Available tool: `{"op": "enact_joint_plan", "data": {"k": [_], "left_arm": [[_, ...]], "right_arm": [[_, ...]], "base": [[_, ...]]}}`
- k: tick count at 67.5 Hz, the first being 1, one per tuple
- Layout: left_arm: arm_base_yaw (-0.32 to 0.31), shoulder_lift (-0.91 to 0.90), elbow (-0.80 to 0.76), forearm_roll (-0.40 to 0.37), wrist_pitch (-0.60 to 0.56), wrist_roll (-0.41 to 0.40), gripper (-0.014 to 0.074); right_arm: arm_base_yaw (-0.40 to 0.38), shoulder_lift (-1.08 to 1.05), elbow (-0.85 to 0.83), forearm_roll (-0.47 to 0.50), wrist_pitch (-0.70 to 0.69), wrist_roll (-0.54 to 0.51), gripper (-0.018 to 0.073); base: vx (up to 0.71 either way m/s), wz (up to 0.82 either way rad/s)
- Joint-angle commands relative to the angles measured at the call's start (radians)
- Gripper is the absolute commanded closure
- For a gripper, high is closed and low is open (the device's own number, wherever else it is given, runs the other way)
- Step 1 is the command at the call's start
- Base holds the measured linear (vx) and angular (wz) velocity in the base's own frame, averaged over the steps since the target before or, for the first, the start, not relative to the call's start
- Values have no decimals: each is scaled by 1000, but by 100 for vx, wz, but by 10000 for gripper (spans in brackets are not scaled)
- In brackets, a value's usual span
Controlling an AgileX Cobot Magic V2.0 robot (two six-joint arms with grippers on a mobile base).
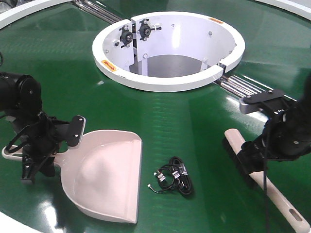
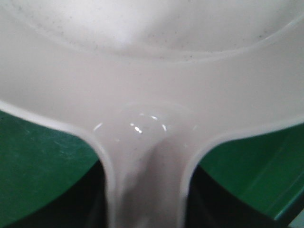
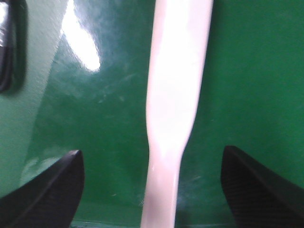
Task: Clean and inspect green conveyor with broom and dustpan
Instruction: 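Lower the right gripper and grasp the beige brush handle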
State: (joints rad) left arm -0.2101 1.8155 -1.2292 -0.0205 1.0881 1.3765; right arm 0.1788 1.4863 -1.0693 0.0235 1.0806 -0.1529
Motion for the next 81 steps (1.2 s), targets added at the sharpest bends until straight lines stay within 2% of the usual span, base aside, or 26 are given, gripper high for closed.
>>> {"op": "enact_joint_plan", "data": {"k": [1,11,28,48,56,72,81], "left_arm": [[-5,-40,-27,-17,-4,-10,604],[-5,-40,-27,-17,-4,-10,604],[-5,-40,-27,-17,-4,-10,604],[-5,-40,-27,-17,-4,-10,604],[-5,-40,-27,-17,-4,-10,604],[-5,-40,-27,-17,-4,-10,604],[-5,-40,-27,-17,-4,-10,604]], "right_arm": [[1,29,-48,-43,34,29,3],[1,104,-48,-79,57,54,3],[1,201,-48,-62,44,54,5],[1,279,-48,-61,42,77,99],[1,287,-48,-54,21,79,197],[1,253,-48,-32,-7,89,560],[1,205,-48,-23,-13,102,570]], "base": [[0,0],[0,0],[0,0],[0,0],[0,0],[0,0],[0,0]]}}
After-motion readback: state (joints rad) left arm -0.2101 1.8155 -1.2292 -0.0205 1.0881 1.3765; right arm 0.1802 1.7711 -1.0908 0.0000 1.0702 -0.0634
